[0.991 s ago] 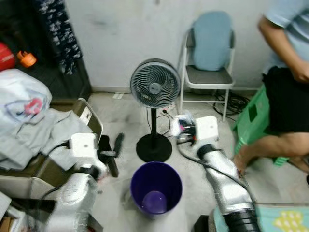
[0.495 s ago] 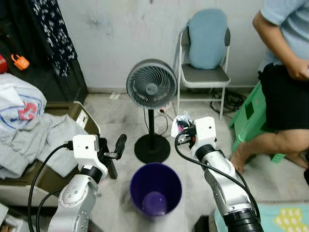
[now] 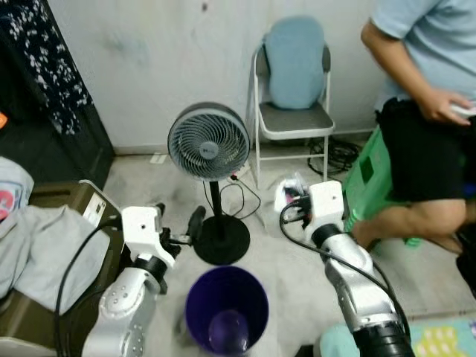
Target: Clean up the room
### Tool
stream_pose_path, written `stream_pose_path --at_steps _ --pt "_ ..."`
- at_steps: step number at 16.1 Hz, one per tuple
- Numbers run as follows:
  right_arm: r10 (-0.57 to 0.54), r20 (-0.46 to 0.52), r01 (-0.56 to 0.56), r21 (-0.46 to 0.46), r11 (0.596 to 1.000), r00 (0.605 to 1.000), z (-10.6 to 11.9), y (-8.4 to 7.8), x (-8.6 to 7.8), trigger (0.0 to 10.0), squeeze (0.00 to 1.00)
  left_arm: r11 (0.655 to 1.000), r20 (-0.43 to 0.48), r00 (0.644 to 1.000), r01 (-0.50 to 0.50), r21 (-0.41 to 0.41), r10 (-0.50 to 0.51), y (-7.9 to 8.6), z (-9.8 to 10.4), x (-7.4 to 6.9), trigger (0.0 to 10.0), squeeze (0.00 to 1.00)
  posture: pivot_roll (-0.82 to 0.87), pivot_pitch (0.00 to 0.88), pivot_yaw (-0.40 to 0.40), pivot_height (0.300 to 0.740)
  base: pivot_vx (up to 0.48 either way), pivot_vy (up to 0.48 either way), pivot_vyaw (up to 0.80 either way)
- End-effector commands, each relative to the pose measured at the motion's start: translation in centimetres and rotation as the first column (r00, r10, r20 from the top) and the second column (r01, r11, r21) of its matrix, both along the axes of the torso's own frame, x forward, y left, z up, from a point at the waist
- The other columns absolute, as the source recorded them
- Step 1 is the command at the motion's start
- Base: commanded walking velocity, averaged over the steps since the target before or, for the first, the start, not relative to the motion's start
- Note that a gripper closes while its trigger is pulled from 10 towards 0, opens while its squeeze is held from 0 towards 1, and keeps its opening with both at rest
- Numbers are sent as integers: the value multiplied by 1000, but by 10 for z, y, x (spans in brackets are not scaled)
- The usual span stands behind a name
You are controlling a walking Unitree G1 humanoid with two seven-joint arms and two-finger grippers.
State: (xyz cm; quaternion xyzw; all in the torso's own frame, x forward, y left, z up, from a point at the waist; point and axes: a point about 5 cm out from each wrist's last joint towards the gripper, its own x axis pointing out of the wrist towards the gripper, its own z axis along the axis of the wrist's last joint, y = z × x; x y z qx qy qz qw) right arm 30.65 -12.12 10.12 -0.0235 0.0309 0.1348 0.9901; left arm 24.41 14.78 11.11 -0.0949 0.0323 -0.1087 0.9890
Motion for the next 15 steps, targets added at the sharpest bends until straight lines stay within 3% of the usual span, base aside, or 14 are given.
stream_pose_path --at_steps 1,5,11,15 --pt "38 23 -39 7 999 999 7 15 3 10000 0 999 -4 999 -36 25 36 10 1 1 10000 0 -101 0 15 740 0 0 0" --pt "45 27 -45 7 999 999 7 17 3 10000 0 994 -34 995 -90 56 92 16 -4 4 10000 0 -99 0 15 740 0 0 0" --pt "51 29 -51 12 999 998 7 20 3 10000 0 990 -29 993 -109 85 112 22 -4 6 10000 0 -98 0 20 740 0 0 718" --pt "51 24 -52 23 998 998 7 23 3 10000 0 986 -30 991 -124 114 128 29 -5 10 10000 0 -93 0 21 740 0 0 0"
